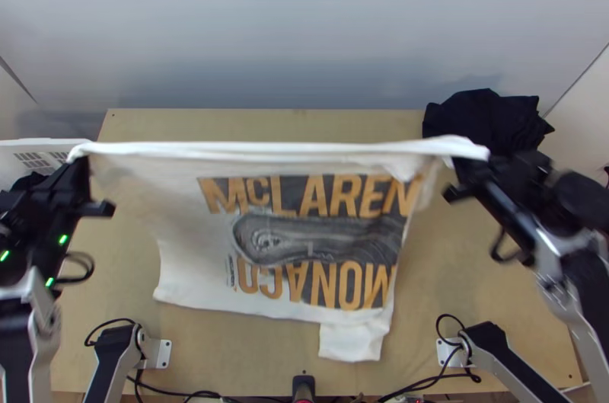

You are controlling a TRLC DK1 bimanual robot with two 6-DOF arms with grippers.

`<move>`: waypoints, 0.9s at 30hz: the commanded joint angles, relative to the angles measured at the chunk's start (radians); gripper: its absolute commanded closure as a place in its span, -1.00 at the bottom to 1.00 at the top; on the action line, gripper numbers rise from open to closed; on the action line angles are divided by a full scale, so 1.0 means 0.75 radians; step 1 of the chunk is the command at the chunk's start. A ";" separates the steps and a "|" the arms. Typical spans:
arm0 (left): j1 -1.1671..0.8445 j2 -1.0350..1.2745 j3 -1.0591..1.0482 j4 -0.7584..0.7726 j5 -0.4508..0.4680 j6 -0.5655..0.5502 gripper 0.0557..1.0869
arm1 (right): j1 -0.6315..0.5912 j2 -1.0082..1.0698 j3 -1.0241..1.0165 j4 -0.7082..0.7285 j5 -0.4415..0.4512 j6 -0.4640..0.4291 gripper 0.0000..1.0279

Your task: Fold the t-shirt

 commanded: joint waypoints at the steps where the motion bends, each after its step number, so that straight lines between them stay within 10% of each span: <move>1: -0.039 0.333 -0.189 0.370 -0.059 0.025 0.92 | -0.110 0.379 -0.156 0.448 0.010 -0.064 0.95; 15: -0.168 1.329 0.175 0.718 -0.201 0.129 0.92 | -0.179 1.243 0.351 0.708 0.110 -0.156 0.95; 27: -0.194 1.615 0.308 0.718 -0.231 0.195 0.92 | -0.112 1.355 0.359 0.685 0.194 -0.170 0.95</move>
